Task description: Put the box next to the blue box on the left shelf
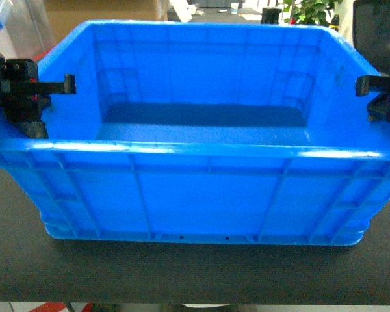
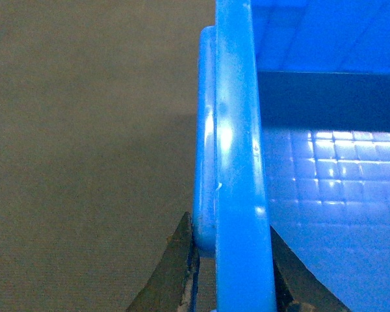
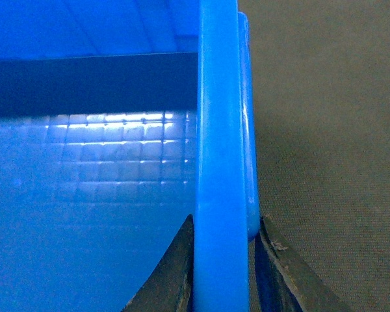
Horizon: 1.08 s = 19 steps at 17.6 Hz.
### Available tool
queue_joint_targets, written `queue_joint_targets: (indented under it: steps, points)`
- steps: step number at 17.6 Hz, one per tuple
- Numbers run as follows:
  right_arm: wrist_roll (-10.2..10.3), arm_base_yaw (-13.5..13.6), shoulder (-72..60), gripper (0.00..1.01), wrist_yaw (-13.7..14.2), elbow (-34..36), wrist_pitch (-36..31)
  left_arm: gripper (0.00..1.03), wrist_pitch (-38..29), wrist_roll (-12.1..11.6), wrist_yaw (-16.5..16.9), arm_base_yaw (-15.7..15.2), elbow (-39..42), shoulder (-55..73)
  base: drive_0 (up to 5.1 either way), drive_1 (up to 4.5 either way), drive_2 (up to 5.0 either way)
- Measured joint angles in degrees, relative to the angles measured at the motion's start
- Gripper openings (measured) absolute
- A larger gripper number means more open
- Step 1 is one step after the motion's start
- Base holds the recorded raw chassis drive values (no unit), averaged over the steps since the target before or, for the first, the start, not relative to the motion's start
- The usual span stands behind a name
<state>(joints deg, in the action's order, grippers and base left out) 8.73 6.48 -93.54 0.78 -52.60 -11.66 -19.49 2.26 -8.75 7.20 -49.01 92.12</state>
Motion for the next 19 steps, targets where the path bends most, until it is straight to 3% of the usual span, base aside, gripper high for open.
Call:
queue_joint_targets:
  steps: [5,11,14,19]
  points:
    - [0.5,1.1,13.2,0.19,2.8,7.1,-4.0,0.16,-7.3,-1.3,-1.7,1.7,5.8,-10.2,0.0,0.00,0.0]
    - [-0.7,3.0,28.2,0.19,5.6,14.3,-3.0,0.16,-8.9,-1.2,-3.2,3.2,12.9,-22.4,0.0,0.00,0.0]
    - [-2.7,3.7,31.2,0.19,8.0,17.0,-5.8,0.16,-9.7,-1.3,-4.7,4.1,15.7,-26.3,0.0,0.00,0.0]
    - [-3.1,3.7,31.1,0.19,8.1,17.0,-5.9,0.16,-9.5,-1.2,-4.6,4.2,15.7,-26.3,0.0,0.00,0.0]
